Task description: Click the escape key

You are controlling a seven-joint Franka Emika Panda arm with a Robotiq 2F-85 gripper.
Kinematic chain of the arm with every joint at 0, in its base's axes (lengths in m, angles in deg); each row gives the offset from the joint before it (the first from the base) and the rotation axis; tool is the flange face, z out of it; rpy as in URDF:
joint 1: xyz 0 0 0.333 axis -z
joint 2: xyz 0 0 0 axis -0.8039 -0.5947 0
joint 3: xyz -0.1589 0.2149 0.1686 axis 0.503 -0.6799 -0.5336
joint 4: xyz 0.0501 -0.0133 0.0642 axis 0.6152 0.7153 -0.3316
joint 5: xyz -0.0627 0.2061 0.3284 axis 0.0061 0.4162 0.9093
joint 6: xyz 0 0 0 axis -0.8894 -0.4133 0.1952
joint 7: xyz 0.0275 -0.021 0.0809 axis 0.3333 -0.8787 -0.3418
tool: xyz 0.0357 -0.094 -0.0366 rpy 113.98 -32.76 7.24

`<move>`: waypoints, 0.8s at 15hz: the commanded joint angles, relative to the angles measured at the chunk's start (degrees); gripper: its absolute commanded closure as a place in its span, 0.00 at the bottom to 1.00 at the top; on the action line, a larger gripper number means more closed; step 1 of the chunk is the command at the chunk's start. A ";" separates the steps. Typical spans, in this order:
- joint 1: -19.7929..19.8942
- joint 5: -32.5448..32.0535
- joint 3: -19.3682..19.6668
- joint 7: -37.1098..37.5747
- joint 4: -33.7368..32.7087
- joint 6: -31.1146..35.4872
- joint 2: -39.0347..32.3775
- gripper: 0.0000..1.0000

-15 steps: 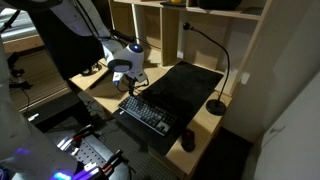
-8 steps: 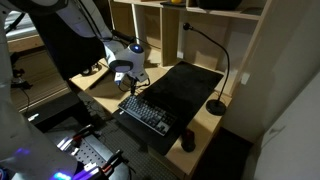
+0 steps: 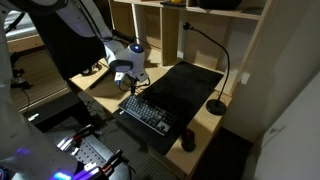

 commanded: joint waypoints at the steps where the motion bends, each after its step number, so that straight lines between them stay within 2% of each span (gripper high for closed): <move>1: 0.40 1.91 -0.65 -1.60 -1.49 2.28 -3.50 0.00; 8: 1.80 9.05 -2.99 -6.67 -4.64 5.40 -8.84 0.00; 12: 2.88 12.78 -3.75 -9.41 -2.94 6.53 -5.67 0.00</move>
